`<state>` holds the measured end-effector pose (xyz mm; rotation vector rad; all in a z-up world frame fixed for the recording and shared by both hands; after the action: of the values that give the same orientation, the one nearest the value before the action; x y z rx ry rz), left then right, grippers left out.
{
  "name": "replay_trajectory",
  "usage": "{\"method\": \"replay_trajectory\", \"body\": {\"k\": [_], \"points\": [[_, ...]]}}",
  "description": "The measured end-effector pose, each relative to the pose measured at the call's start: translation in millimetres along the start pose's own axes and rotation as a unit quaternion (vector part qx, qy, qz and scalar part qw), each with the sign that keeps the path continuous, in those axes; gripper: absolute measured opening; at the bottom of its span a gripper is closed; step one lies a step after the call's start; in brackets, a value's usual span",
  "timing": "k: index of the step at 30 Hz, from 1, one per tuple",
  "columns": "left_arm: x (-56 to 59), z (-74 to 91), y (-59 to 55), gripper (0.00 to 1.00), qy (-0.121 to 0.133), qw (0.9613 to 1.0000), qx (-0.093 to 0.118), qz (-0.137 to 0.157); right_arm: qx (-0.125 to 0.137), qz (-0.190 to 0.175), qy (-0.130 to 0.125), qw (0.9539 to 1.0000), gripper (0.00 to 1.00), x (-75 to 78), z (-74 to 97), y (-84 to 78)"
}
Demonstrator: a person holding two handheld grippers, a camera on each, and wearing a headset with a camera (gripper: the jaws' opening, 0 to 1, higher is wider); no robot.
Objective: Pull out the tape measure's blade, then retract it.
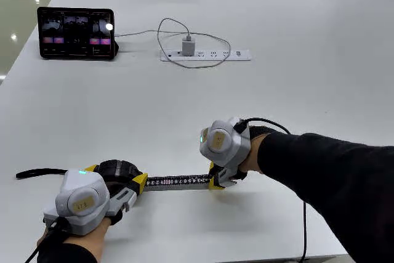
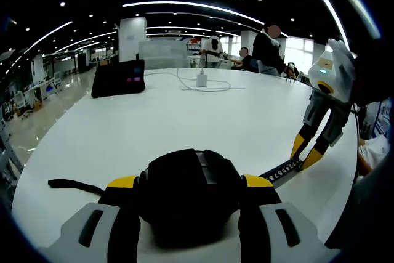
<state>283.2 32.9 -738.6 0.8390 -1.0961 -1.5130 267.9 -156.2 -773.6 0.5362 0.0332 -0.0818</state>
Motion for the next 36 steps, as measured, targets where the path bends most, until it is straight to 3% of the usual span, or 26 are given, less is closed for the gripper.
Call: {"method": "replay_trajectory", "body": {"k": [36], "points": [[-0.4,-0.1,-0.3,0.60,-0.001,1.0000,0.002,0.001,0.010,-0.005,0.001,0.9999,0.10,-2.2,-8.4,13.5]]}}
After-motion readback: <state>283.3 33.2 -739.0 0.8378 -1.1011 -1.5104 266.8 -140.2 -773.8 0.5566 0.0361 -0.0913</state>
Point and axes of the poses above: the centre of the closed fingertips' face, and the gripper's own axes: z roughly backward along the fingers, x roughly to its right, y roughly out of its top, the point moved 1 cm from there along z, roughly backward along the fingers, and after that the axes turned 9 degrees about x, right-handed, at the moved point
